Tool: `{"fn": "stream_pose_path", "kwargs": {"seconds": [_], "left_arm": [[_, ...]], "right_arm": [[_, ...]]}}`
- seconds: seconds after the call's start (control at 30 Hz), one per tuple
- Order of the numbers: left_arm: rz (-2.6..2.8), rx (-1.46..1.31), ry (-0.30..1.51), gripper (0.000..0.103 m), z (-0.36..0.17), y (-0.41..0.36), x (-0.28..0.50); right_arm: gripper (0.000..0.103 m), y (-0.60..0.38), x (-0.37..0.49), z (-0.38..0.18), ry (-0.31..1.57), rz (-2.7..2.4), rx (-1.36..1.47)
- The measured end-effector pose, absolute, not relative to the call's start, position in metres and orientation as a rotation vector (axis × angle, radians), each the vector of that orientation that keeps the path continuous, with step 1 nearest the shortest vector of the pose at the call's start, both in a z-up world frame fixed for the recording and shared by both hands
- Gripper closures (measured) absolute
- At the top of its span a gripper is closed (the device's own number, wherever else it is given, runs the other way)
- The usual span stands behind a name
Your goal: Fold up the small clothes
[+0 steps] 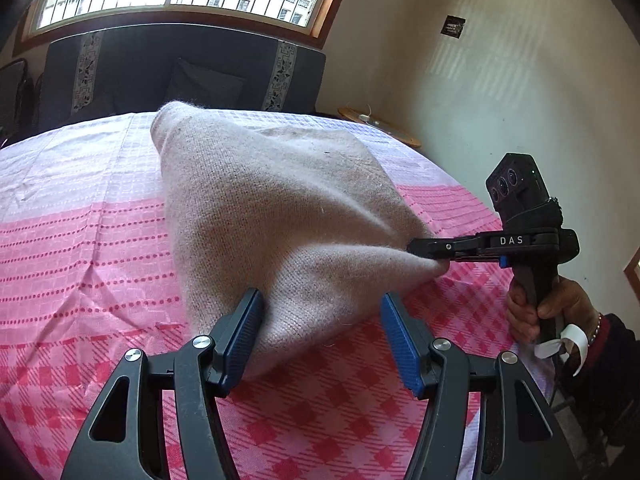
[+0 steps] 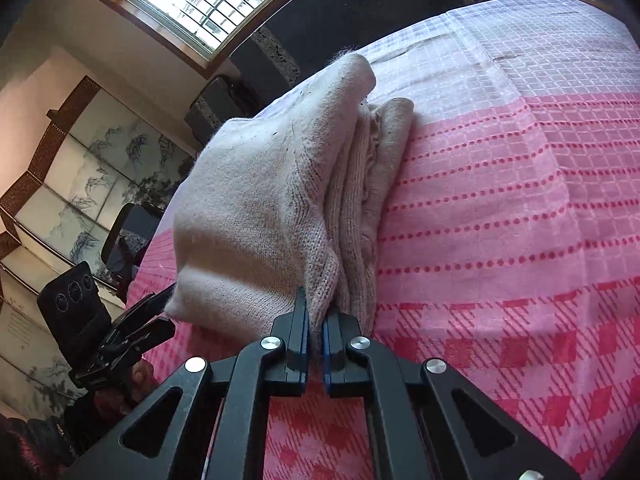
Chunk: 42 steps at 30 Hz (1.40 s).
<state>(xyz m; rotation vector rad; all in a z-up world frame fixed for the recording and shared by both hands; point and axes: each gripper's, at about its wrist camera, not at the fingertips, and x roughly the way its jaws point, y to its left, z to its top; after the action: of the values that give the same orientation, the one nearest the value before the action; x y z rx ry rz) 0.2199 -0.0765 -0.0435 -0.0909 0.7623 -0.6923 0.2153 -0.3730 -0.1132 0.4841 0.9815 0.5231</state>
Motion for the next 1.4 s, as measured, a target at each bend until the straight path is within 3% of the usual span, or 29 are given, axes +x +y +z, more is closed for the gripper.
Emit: {"fn": "stream_pose_path", "kwargs": {"seconds": [0.23, 0.43, 0.67, 0.7, 0.83, 0.93, 1.13, 1.4], "left_arm": [[-0.679, -0.134, 0.708, 0.041, -0.032, -0.063, 0.208], [-0.706, -0.216, 0.613, 0.041, -0.002, -0.059, 0.213], [-0.637, -0.13, 0.722, 0.045, -0.041, -0.086, 0.243], [-0.643, -0.132, 0.712, 0.045, -0.043, -0.085, 0.239], [-0.65, -0.102, 0.718, 0.045, -0.043, -0.085, 0.233], [-0.657, -0.101, 0.711, 0.045, -0.031, -0.085, 0.23], [-0.651, -0.147, 0.624, 0.045, 0.017, -0.081, 0.257], [-0.58, -0.14, 0.748, 0.045, -0.02, -0.095, 0.318]], "right_arm": [[0.084, -0.381, 0.207, -0.088, 0.9, 0.443, 0.469], [0.084, -0.339, 0.192, -0.043, 0.769, 0.573, 0.341], [0.088, -0.287, 0.201, -0.086, 0.932, 0.596, 0.168], [0.093, -0.286, 0.199, -0.092, 0.942, 0.592, 0.146], [0.098, -0.296, 0.196, -0.095, 0.954, 0.609, 0.162], [0.09, -0.307, 0.2, -0.086, 0.943, 0.666, 0.233], [0.088, -0.339, 0.229, -0.04, 0.791, 0.57, 0.3], [0.092, -0.334, 0.296, -0.069, 0.891, 0.423, 0.236]]}}
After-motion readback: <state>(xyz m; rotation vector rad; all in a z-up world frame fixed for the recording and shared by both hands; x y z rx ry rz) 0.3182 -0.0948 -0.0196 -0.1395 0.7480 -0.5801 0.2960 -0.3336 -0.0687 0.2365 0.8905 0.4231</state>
